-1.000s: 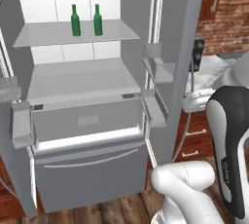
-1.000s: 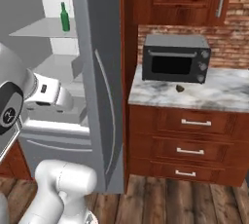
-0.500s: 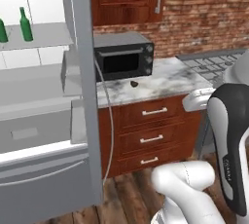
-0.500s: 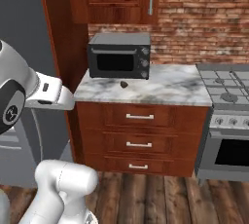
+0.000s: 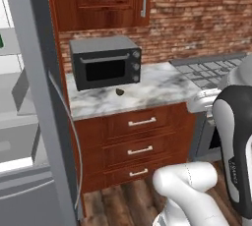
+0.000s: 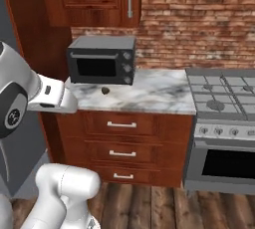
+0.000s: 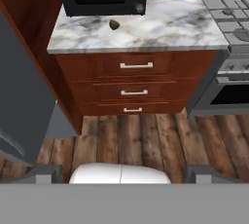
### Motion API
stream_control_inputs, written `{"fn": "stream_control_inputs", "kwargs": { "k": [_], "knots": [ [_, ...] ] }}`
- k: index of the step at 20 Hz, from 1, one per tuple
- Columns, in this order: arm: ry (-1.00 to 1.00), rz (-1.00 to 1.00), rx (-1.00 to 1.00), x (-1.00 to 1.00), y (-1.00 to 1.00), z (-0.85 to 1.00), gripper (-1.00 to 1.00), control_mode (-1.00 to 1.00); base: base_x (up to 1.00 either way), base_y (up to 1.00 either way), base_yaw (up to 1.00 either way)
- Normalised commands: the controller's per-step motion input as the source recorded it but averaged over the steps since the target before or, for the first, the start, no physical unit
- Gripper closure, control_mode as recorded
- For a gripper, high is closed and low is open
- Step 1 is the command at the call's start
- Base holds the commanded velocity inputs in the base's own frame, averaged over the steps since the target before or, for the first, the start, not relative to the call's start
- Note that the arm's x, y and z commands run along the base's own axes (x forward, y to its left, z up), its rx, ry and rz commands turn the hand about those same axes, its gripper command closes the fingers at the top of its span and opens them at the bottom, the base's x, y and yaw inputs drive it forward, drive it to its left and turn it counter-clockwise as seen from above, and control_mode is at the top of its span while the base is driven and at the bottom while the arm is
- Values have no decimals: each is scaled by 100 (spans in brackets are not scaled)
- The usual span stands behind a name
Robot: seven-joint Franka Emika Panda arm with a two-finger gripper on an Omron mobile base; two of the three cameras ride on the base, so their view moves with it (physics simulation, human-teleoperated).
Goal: Place the beers on the top shelf of the fridge to keep them out of children's reach, and place the kiwi on lower shelves for easy access.
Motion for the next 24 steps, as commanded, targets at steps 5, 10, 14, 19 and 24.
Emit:
{"fn": "stream_control_inputs", "kwargs": {
  "k": [5,10,14,19,24],
  "knots": [
    [0,0,0,0,0,0,-100,100,72,-24,23],
    [0,0,0,0,0,0,-100,100,66,-31,25],
    [0,0,0,0,0,0,-100,100,52,-39,25],
    [0,0,0,0,0,0,-100,100,43,-40,25],
    [0,0,0,0,0,0,-100,100,34,-31,23]
  ]
}}
